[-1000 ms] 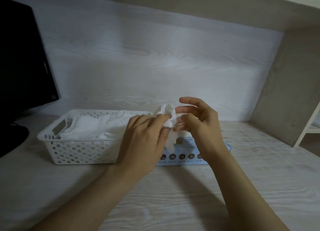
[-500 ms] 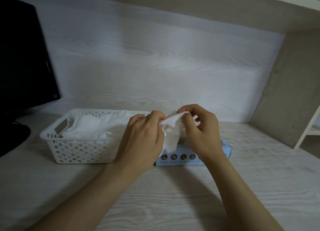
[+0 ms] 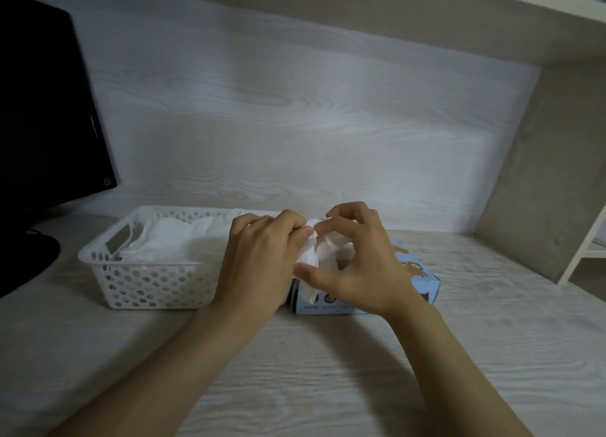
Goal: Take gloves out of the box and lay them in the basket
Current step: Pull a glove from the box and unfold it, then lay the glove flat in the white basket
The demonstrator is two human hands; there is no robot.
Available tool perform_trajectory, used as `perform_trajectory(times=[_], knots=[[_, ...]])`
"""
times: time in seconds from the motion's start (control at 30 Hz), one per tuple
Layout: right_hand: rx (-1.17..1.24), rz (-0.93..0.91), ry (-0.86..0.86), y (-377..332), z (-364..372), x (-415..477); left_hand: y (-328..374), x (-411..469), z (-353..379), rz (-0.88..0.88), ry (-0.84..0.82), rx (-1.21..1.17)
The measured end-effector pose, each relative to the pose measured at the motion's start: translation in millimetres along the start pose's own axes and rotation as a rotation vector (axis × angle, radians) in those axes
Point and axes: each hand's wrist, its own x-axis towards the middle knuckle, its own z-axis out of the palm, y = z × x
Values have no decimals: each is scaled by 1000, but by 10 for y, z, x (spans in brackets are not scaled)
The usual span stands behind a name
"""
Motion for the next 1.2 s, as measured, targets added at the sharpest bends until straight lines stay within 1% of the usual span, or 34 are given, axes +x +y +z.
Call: perform_trajectory(times=[0.1, 0.23, 0.33, 0.4, 0.5, 0.6, 0.63, 0.67, 0.77, 0.8, 0.87, 0.97, 1.03, 1.1, 1.2], knots=[[16, -4, 10, 87, -6, 26, -7, 18, -7, -10, -2, -9], [40, 14, 159, 140, -39, 46, 6, 31, -45, -104, -13, -63], [-43, 35, 205, 161, -8, 63, 48, 29, -80, -151, 12, -106], [-110, 62, 225, 206, 3, 79, 50, 45, -109, -196, 76, -136], [-158, 186, 333, 247, -64, 88, 34, 85, -173, -249, 193, -184], [-172, 283, 442, 244, -125, 66, 56, 98, -205, -271, 215, -241], [-201, 299, 430, 228, -118, 61, 70, 96, -210, -281, 206, -260], [-241, 320, 375, 218, -102, 57, 85, 96, -212, -291, 196, -282], [-312, 434, 112, 141, -74, 26, 96, 102, -217, -299, 169, -338], [-306, 444, 69, 125, -66, 16, 88, 101, -215, -299, 155, -352], [-295, 417, 84, 100, -52, 8, 73, 98, -209, -295, 128, -381], [-215, 311, 194, 16, -71, 2, 76, 90, -209, -284, 107, -412], [-110, 150, 177, -38, -87, -9, 86, 92, -221, -282, 101, -419], [-30, -20, 124, -105, -76, -27, 81, 93, -228, -285, 73, -432], [16, -177, 118, -158, 24, -4, 92, 95, -248, -295, 43, -515]])
